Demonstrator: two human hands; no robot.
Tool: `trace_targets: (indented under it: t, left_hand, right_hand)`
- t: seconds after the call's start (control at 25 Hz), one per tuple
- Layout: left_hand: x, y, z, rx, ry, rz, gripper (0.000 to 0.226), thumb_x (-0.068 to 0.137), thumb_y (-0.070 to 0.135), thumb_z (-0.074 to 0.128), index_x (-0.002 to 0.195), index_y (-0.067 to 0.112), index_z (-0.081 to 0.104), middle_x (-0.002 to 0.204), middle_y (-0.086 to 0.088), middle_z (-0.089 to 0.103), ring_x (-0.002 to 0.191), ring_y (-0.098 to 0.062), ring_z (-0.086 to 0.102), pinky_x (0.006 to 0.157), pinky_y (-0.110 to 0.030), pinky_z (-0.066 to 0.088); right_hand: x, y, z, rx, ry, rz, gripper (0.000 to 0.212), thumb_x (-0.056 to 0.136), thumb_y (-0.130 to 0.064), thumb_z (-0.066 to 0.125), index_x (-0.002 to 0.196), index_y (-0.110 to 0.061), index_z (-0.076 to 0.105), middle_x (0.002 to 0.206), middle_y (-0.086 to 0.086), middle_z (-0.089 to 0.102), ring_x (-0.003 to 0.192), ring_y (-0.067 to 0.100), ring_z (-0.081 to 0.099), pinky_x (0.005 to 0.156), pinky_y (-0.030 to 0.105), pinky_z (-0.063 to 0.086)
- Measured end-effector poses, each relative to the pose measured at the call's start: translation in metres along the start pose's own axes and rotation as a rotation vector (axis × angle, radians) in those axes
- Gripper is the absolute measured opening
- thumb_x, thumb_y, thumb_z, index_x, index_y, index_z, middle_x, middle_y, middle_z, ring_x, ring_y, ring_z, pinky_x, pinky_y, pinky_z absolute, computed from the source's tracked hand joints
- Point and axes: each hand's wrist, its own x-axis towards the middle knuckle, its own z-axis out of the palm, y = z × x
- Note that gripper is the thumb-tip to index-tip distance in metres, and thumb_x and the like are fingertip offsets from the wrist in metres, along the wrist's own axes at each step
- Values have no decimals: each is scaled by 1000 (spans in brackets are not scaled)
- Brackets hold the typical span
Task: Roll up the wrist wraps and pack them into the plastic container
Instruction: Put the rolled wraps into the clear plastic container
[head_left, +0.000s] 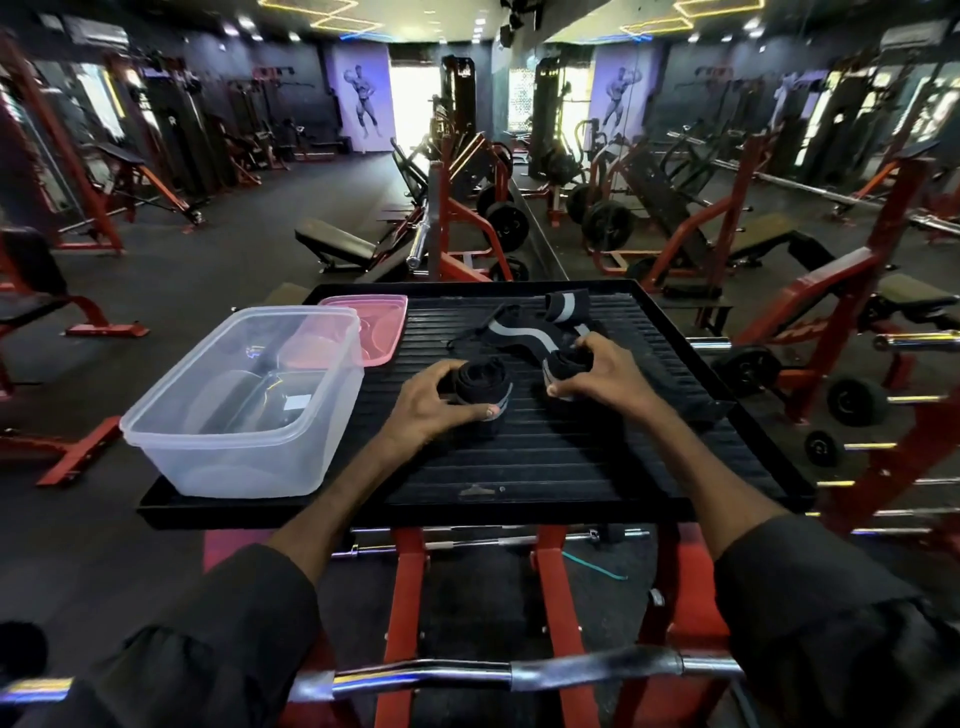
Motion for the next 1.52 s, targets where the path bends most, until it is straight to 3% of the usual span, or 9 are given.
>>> trace_targets:
  t: [0.2, 0.48, 0.64, 0.84, 1.0, 1.16, 1.32, 1.44, 1.52]
  left_hand:
    - [9, 57, -33, -94, 204, 59, 56, 69, 26, 92, 118, 22, 64, 106, 13, 68, 97, 6, 63, 78, -3, 47]
    - [-31, 81, -163, 156, 257, 146, 48, 71, 26, 90, 112, 29, 65, 103, 20, 70, 95, 11, 65, 87, -11, 51]
    - [-67, 55, -222, 138, 320, 4, 53, 70, 21, 90, 118, 15, 68, 106, 11, 73, 95, 5, 69, 82, -15, 53]
    - [-96, 34, -259, 197, 455, -61, 47, 69, 27, 91, 110, 21, 69, 98, 14, 74, 89, 6, 69, 77, -12, 52]
    - [-105, 23, -272, 422, 222, -154, 53, 66, 37, 93, 107, 14, 70, 102, -4, 74, 94, -14, 70, 81, -33, 56]
    - [-102, 14, -257, 453, 121, -205, 48, 63, 36, 94, 103, 21, 72, 102, -1, 75, 99, -18, 70, 91, -42, 54]
    - [-95, 13, -260, 465, 40, -246, 47, 68, 40, 91, 105, 20, 70, 107, -5, 74, 103, -20, 68, 96, -43, 53]
    - [-89, 16, -266, 774, -234, -435, 64, 72, 70, 70, 118, 25, 66, 127, 0, 64, 123, -21, 56, 110, -42, 39]
    - [-84, 22, -268, 855, -362, -524, 58, 83, 68, 62, 125, 28, 66, 136, 5, 58, 132, -15, 48, 114, -34, 32]
  right_hand:
    - [1, -50, 6, 193, -46, -160, 57, 67, -32, 94, 115, -19, 67, 112, -4, 71, 102, 11, 66, 72, 16, 45]
    - [2, -148, 31, 312, -182, -438, 61, 70, -21, 93, 124, -17, 64, 108, -15, 63, 95, -7, 57, 72, 1, 43]
    - [-4, -208, 82, 290, -294, -523, 60, 63, -22, 95, 116, -13, 68, 114, 2, 71, 107, 19, 66, 95, 39, 55]
    - [-13, -260, 131, 284, -380, -618, 58, 62, -24, 93, 113, -17, 65, 109, -3, 68, 95, 9, 63, 86, 27, 54]
    - [-7, -264, 151, 83, -607, -622, 56, 58, -23, 91, 107, -19, 63, 107, 3, 67, 103, 24, 65, 91, 43, 57]
    - [-1, -259, 160, -116, -760, -652, 48, 62, -16, 93, 105, -10, 71, 100, 11, 75, 99, 31, 71, 89, 46, 57]
    - [3, -261, 162, -174, -755, -665, 51, 67, -16, 93, 112, -11, 69, 106, 8, 72, 95, 23, 68, 83, 36, 55]
    - [0, -262, 166, -217, -956, -664, 43, 82, 3, 79, 122, 1, 62, 108, 16, 68, 90, 17, 62, 73, 20, 52]
    - [2, -260, 169, -240, -1030, -677, 36, 88, 11, 68, 123, 12, 61, 112, 28, 66, 94, 18, 60, 71, 12, 50]
